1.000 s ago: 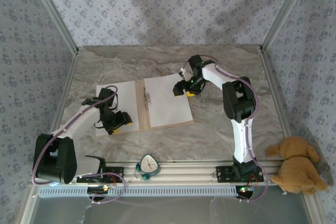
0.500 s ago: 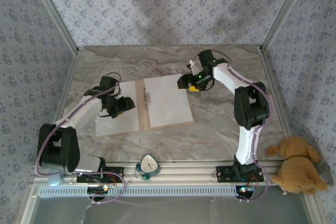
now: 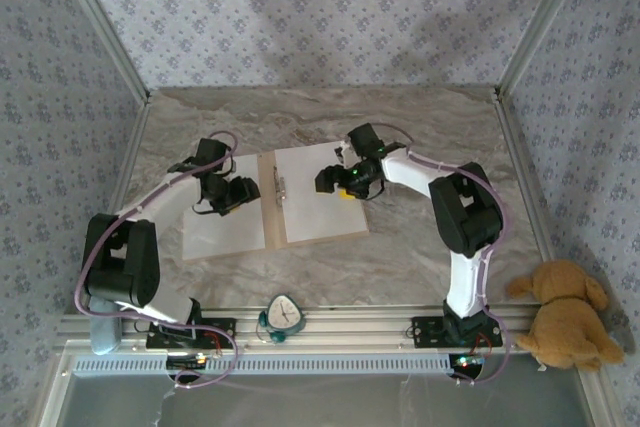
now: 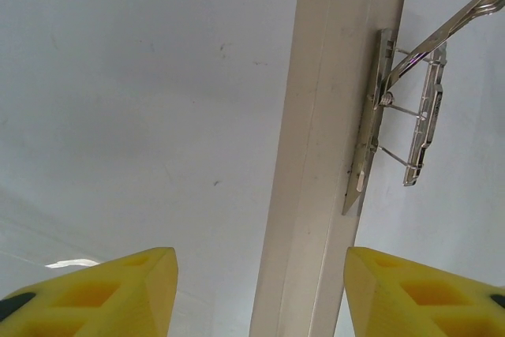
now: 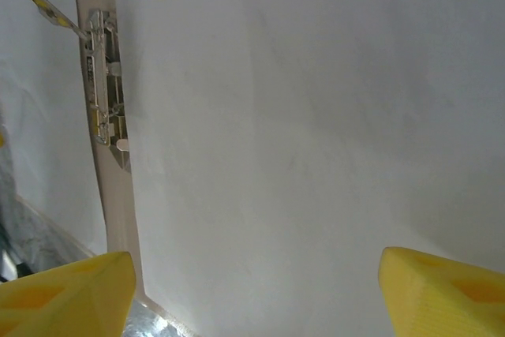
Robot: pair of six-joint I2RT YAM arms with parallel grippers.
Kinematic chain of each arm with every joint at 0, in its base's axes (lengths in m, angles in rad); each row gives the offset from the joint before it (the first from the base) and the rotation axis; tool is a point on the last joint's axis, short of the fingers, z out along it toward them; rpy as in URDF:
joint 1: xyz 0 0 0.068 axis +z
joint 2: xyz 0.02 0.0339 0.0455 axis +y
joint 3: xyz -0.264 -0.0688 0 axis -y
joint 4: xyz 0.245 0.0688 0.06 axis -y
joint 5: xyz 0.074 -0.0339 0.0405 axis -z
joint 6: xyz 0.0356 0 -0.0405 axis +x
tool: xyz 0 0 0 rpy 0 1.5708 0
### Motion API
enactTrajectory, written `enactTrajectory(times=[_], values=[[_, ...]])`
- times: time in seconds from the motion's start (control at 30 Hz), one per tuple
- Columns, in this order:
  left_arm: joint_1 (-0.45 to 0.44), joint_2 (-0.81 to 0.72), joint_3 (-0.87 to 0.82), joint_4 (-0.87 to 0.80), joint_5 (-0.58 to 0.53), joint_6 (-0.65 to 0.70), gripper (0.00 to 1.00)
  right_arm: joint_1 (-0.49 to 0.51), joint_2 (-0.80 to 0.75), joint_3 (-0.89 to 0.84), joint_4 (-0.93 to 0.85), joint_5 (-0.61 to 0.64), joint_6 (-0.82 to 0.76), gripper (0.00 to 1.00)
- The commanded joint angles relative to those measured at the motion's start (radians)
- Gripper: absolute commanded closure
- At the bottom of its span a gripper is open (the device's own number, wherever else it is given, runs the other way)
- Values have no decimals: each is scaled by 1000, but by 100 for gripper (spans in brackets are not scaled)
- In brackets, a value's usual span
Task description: Put the files into the folder
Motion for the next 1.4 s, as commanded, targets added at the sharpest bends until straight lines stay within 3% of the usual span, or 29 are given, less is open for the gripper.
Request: enactTrajectory(times=[0.0,1.37], values=[[6,11,26,5,17,2,42,27,-47,-16,-7,122,23,18],[6,-2,-23,4,12,-8,42,98,-17,-70,-73,207,-49,18]])
